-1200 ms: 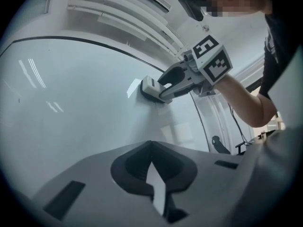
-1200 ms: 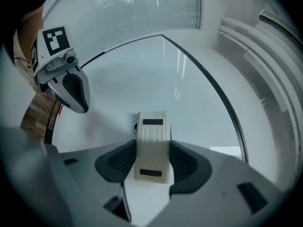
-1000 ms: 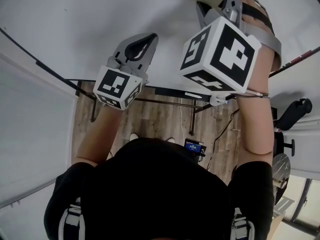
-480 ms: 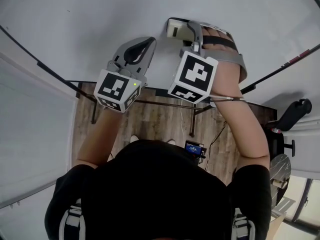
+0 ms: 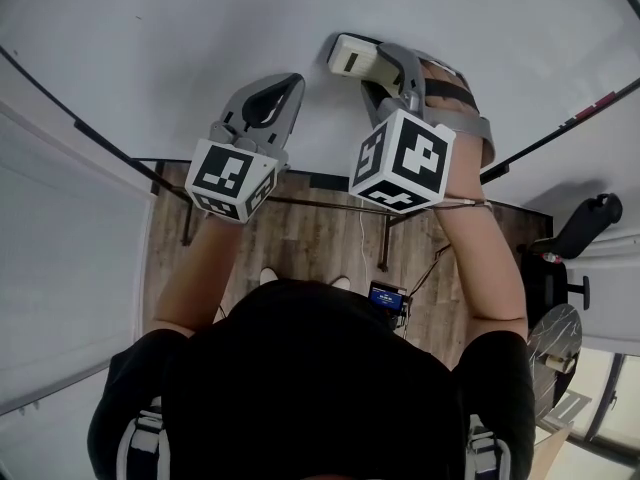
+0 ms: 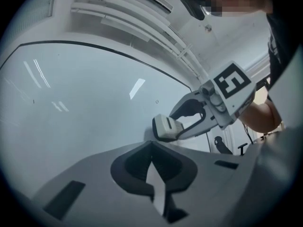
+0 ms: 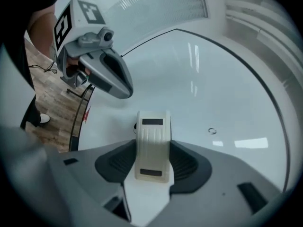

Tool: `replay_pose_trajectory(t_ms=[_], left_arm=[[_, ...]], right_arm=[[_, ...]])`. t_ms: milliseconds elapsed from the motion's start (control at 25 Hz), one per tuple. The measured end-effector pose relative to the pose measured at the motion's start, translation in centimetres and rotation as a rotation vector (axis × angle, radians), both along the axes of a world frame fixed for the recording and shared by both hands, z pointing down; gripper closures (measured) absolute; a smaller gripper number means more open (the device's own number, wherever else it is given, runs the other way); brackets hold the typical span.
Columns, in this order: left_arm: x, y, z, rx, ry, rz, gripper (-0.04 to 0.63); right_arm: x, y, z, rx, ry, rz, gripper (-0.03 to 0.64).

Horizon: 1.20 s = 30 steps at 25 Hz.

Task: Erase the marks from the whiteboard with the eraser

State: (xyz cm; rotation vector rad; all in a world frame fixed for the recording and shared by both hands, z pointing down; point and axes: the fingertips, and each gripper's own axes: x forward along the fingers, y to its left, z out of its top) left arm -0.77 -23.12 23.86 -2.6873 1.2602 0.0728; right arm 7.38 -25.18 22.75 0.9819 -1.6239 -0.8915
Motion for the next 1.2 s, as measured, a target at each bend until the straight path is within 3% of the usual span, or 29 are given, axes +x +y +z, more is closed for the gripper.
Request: replay_pose_trajectory(t_ms=[200,440,760,880,1200], left_arm=[[0.3,0.3,-0.3,0.000,0.011,0.010,0.591],[0.6,0.5,-0.4,-0.001,0.013,0.025,0.591],[0.3,0.2,-0.5,0.001,0.018,0.020,0.591],[0.0,-0.1,-0.1,-0.007,0.016,0.017,0.591],[0.2,-0.3,-0.1,-0.010,0.011,0.016,0.591]], right_arm=[[0.7,0.6,-6.9,0.136,-0.042,0.004,0.396],[1.9,-0.3,-14.1,0.302,0.004,0.061,0.396],[2.6,-2.2,-15.0,0.383,0.100,0.146,0.399],[2.3,-2.2,-12.8,0.343,0.135,0.153,0.399],[1.4,-2.8,-2.5,0.127,0.245,0.110,0.399]])
